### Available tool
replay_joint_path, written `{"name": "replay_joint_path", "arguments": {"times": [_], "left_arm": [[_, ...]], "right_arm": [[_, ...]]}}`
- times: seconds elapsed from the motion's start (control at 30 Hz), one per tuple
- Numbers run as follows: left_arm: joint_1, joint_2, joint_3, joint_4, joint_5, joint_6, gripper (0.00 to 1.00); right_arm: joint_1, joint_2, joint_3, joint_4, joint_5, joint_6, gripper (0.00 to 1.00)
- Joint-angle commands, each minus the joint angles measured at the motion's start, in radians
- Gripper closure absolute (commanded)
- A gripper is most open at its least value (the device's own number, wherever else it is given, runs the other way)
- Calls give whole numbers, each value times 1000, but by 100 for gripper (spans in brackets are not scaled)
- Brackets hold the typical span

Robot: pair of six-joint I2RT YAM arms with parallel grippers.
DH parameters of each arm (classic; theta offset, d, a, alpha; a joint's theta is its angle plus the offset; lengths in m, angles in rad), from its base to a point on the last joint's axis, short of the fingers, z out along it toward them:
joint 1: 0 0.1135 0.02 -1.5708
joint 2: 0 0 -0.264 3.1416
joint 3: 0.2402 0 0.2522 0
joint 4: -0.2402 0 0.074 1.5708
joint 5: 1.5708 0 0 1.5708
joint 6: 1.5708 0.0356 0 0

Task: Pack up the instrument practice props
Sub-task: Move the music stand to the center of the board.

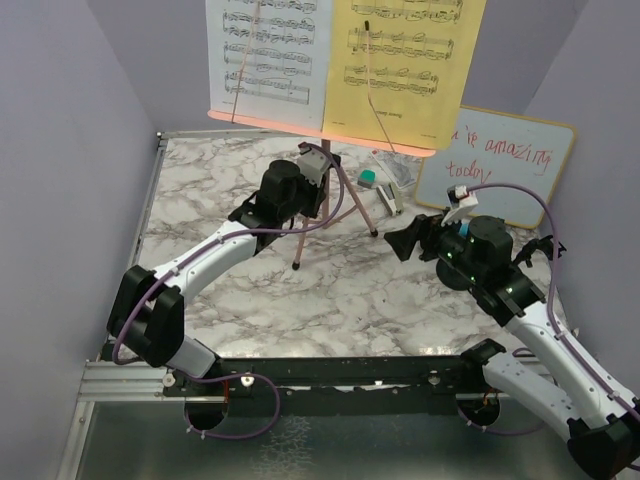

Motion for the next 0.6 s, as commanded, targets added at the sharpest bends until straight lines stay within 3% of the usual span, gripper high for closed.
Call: {"name": "replay_joint_path", "arguments": {"times": [0.0,0.17,0.37,0.57], "left_arm": [[19,-73,-19,-58,72,58,100],[20,-89,-19,-72,76,56,84],[21,-165,-42,-89,-17,6,43],[21,-251,-57,-144,-80,-75,28]], "right_arm": [[-6,20,44,6,30,14,1],[-35,82,73,8,-1,46,1],[-106,126,93,44,-60,67,1],[-291,186,121,86,-208,146,0]]}}
